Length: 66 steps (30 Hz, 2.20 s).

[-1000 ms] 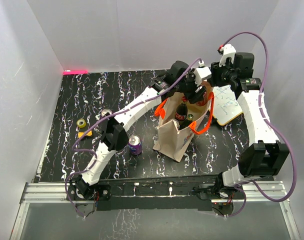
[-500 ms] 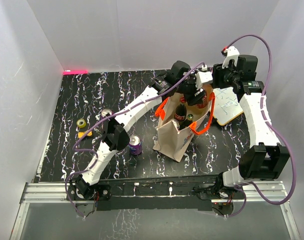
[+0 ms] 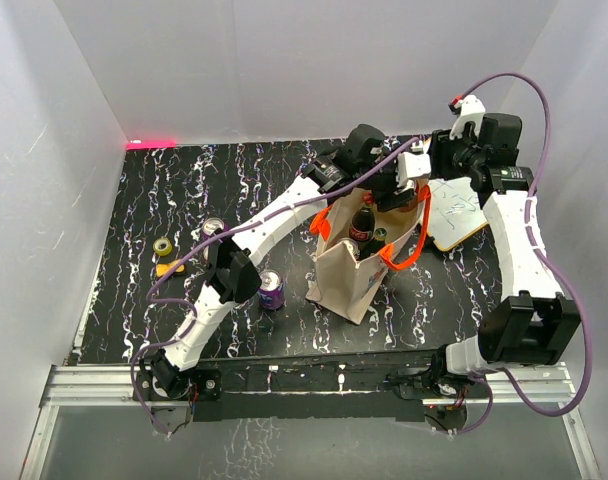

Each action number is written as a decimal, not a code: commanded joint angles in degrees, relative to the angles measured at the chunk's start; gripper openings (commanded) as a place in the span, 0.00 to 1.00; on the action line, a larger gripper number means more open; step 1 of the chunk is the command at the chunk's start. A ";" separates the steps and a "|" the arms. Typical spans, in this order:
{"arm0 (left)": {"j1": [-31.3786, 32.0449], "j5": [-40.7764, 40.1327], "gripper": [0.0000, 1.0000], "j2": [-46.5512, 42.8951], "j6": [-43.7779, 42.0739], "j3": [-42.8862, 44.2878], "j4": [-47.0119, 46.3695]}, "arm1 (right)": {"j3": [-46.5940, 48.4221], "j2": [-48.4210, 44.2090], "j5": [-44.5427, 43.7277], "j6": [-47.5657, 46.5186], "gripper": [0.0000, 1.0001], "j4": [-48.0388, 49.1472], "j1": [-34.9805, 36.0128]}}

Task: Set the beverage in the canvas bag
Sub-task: Move the canvas bag to the center of the board.

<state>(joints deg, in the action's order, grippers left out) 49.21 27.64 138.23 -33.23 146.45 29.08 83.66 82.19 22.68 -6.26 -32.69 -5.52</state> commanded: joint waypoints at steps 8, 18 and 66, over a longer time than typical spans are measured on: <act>0.01 -5.40 0.00 -9.99 -1.15 -3.23 -10.99 | 0.79 -5.50 7.62 1.16 0.50 7.06 -0.63; -0.76 -8.14 0.00 -20.02 3.09 -8.05 -12.70 | 5.50 -1.56 8.24 3.00 0.55 7.09 -0.57; -20.25 -32.96 0.00 -43.15 13.53 -43.27 -20.99 | 26.87 20.29 4.89 -18.72 0.49 -17.84 13.13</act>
<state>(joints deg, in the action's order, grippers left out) 29.54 -6.35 100.07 -20.49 102.24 13.74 109.38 100.79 28.16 -24.05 -52.51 6.28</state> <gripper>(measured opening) 0.649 0.528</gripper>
